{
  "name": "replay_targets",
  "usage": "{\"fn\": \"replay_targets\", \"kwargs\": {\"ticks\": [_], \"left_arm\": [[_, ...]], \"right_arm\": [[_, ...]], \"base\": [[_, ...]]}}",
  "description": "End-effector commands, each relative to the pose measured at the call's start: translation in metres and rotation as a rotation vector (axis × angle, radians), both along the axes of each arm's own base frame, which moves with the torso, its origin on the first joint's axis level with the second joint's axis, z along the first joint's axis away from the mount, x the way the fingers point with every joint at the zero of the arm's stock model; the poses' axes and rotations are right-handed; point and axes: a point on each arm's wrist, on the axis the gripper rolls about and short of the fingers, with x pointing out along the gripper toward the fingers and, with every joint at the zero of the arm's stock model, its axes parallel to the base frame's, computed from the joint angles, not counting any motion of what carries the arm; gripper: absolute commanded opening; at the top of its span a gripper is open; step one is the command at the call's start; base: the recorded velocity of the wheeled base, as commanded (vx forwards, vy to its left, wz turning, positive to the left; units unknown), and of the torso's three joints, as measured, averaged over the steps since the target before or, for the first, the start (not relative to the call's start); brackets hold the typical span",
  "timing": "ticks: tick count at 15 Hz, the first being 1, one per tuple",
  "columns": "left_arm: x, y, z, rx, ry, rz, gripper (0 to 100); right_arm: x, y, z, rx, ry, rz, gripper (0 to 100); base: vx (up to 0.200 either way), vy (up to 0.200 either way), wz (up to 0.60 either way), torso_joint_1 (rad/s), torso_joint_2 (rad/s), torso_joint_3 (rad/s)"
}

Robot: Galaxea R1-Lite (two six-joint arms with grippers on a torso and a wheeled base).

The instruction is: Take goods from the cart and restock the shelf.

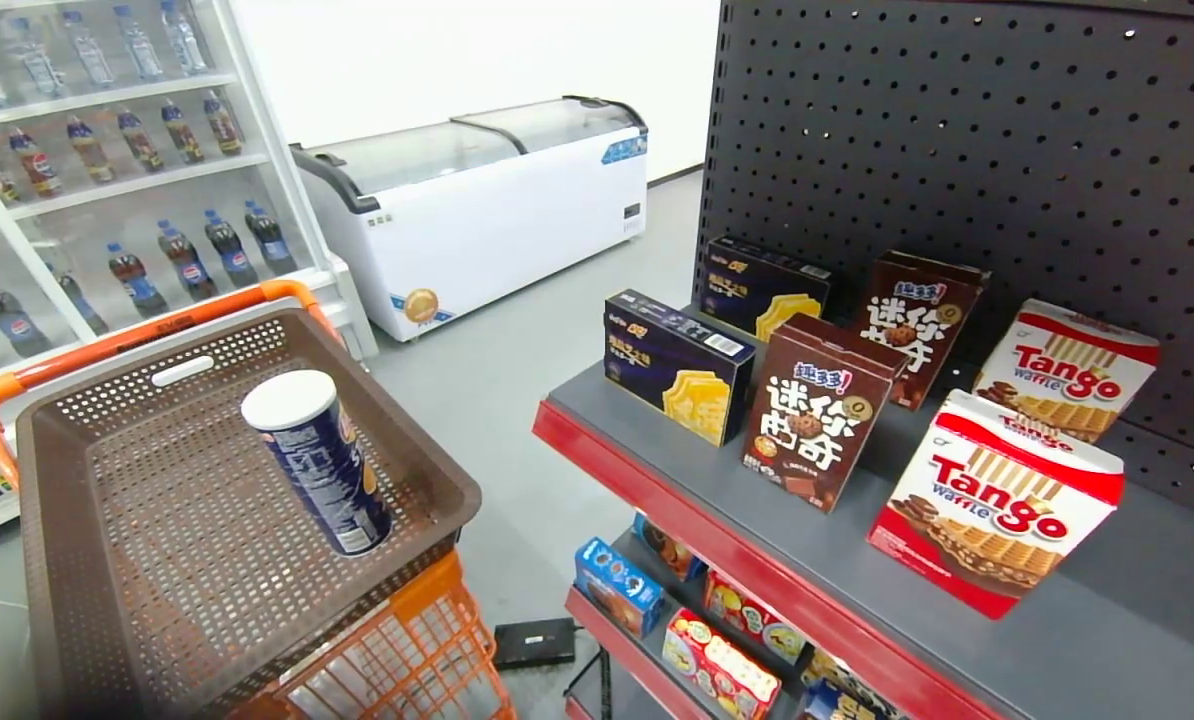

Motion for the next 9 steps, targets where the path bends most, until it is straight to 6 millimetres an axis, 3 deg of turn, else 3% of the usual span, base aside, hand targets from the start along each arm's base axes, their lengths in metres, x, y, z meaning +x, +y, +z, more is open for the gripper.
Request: {"fn": "replay_targets", "kwargs": {"ticks": [1,5,9], "left_arm": [[0.049,0.000,0.023,0.022,0.187,0.026,100],[0.092,0.001,0.029,0.028,0.262,0.024,100],[0.145,0.008,0.016,0.066,0.343,0.006,100]], "right_arm": [[0.000,0.000,0.000,0.000,0.001,0.001,100],[0.000,0.000,0.000,0.000,0.001,0.001,100],[0.000,0.000,0.000,0.000,0.001,0.001,100]], "base": [[0.000,0.000,0.00,0.000,0.00,0.000],[0.000,0.000,0.00,0.000,0.00,0.000],[0.000,0.000,0.00,0.000,0.00,0.000]]}}
